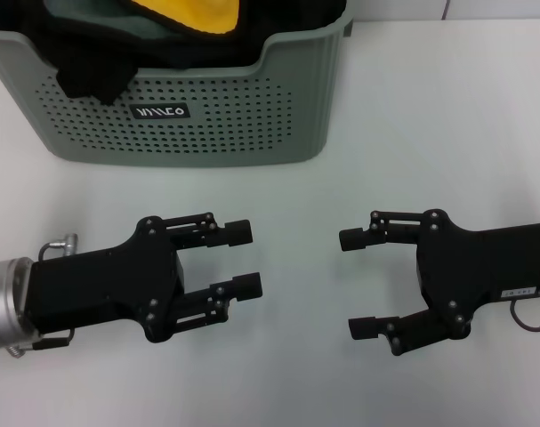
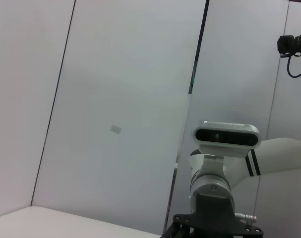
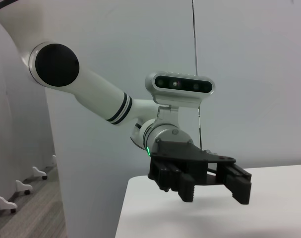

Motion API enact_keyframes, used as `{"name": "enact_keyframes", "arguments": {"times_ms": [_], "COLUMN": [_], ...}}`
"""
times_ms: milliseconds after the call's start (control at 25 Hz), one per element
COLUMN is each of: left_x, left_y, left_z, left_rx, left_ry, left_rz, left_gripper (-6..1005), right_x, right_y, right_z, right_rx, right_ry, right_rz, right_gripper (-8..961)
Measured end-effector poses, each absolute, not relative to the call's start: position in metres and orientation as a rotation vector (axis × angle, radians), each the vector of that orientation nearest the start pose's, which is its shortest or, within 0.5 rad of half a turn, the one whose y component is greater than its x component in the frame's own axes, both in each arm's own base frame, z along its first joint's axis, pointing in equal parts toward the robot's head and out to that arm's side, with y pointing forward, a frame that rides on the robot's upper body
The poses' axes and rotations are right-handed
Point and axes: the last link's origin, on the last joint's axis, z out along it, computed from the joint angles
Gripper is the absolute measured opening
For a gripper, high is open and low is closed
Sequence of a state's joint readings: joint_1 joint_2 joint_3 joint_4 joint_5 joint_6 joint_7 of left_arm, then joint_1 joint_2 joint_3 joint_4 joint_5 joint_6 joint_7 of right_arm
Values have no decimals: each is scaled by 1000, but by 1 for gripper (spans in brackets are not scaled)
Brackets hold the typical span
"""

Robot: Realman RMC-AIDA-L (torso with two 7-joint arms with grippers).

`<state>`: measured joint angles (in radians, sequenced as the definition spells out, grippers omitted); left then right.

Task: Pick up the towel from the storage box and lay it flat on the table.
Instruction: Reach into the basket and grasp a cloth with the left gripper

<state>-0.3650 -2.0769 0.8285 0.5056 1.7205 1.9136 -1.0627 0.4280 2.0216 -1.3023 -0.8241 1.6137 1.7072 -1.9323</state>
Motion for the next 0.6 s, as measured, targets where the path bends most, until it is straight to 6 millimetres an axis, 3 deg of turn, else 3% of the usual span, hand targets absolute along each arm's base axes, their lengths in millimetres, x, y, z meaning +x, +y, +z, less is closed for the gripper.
{"name": "enact_keyframes", "arguments": {"times_ms": [400,480,600], "left_x": [-257,-258,-260], "left_y": [248,252,267], "left_z": [-5,0,24], "left_rx": [-2753,-2706,-2490], "left_ry": [-333,-329,-331], "left_rz": [-1256,-1266,-1330], "left_gripper": [554,553,551], "right_x": [198,199,199], "right_y": [286,286,287], "right_z": [-14,-14,-15], "right_rx": [-3039,-3037,-3032], "right_ry": [-32,-32,-25], "right_rz": [945,943,939], "right_gripper": [885,885,885]}}
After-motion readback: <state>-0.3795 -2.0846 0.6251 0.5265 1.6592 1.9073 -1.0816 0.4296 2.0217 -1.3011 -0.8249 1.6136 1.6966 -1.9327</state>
